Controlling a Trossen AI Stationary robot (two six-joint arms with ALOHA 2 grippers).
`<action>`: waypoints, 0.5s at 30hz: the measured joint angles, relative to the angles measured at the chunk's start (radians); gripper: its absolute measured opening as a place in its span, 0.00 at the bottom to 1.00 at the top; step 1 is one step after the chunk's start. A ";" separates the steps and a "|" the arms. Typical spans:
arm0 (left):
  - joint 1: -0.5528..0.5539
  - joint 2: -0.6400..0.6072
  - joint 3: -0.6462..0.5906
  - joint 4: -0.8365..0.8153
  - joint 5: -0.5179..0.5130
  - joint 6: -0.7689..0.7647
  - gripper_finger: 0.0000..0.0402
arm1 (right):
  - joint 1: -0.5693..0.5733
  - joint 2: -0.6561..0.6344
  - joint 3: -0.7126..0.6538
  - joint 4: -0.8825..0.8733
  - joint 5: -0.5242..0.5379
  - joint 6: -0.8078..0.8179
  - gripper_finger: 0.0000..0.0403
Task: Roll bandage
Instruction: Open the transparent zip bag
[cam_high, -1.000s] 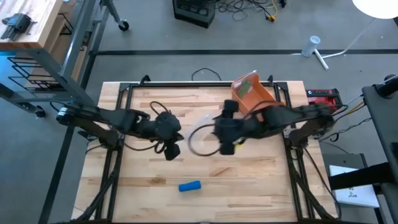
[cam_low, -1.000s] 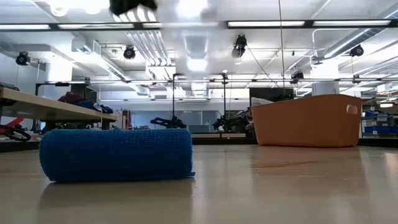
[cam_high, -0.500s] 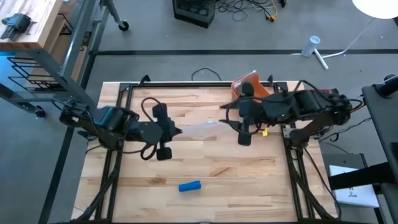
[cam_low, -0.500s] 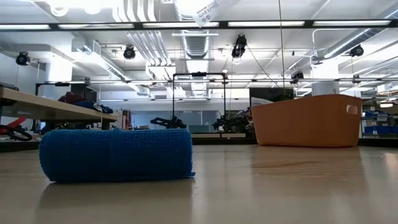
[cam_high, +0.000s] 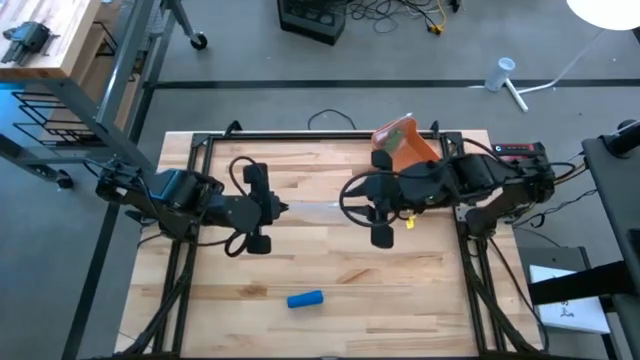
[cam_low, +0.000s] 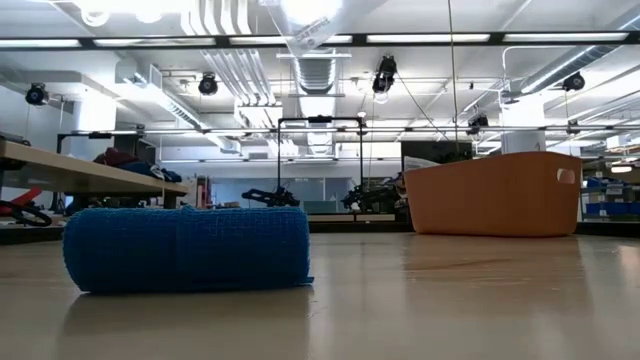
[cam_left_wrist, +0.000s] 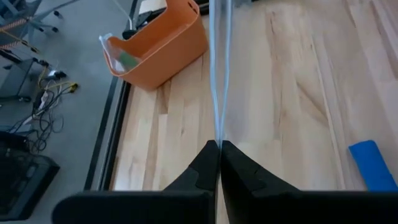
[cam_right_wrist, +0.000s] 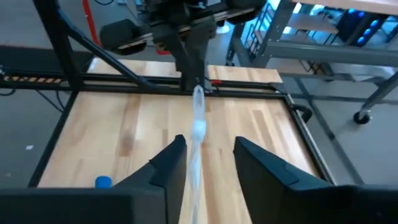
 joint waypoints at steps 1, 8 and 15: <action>0.000 0.000 0.000 -0.003 0.000 0.000 0.00 | 0.000 0.002 0.000 0.000 -0.011 0.001 0.30; 0.000 0.000 0.000 0.001 -0.001 0.000 0.00 | 0.000 0.026 0.000 0.021 -0.064 0.043 0.11; 0.000 0.001 0.000 0.002 -0.001 0.007 0.00 | -0.001 0.056 0.000 0.039 -0.062 0.046 0.02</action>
